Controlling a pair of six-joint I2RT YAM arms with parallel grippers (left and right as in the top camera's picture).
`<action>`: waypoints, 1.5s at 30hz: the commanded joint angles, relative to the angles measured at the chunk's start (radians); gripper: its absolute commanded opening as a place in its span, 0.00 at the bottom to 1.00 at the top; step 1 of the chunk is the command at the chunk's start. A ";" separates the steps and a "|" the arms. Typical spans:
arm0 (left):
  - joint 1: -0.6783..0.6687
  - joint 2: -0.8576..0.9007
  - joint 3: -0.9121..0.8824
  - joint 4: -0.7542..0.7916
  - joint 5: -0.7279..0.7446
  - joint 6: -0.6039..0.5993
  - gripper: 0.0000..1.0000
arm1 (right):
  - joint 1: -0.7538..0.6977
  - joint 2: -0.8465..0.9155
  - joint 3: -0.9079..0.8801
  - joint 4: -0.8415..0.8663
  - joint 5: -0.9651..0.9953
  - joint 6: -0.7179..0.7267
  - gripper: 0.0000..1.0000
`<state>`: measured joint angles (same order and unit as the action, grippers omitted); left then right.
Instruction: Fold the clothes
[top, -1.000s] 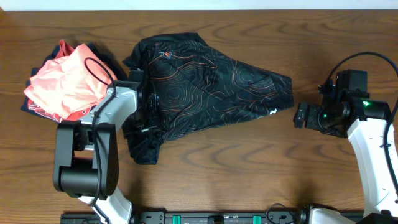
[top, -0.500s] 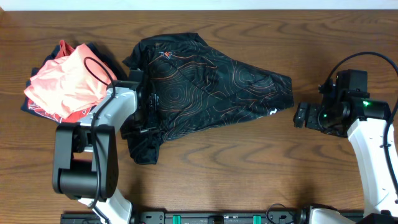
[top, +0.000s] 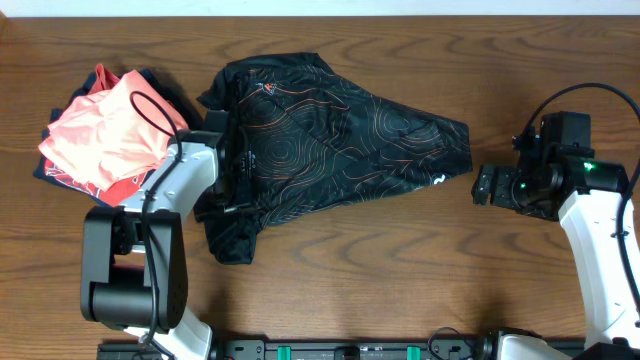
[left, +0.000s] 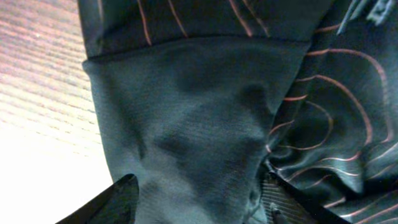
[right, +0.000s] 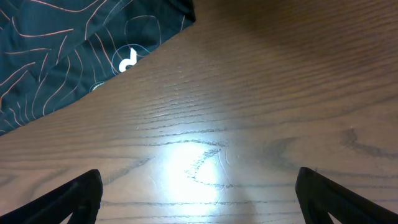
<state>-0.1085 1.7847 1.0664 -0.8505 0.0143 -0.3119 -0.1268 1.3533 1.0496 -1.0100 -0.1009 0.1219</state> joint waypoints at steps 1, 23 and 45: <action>0.001 0.006 -0.019 0.000 -0.061 0.011 0.55 | -0.003 0.005 -0.005 0.000 0.000 0.008 0.97; 0.001 -0.035 0.048 -0.076 -0.028 0.001 0.06 | -0.003 0.005 -0.007 -0.008 -0.025 0.008 0.95; 0.033 -0.523 0.127 -0.349 0.071 0.015 0.06 | 0.169 0.319 -0.032 0.494 -0.203 0.190 0.65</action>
<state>-0.0814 1.2568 1.1824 -1.1969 0.1097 -0.3096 0.0269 1.5963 1.0203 -0.5541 -0.2955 0.2596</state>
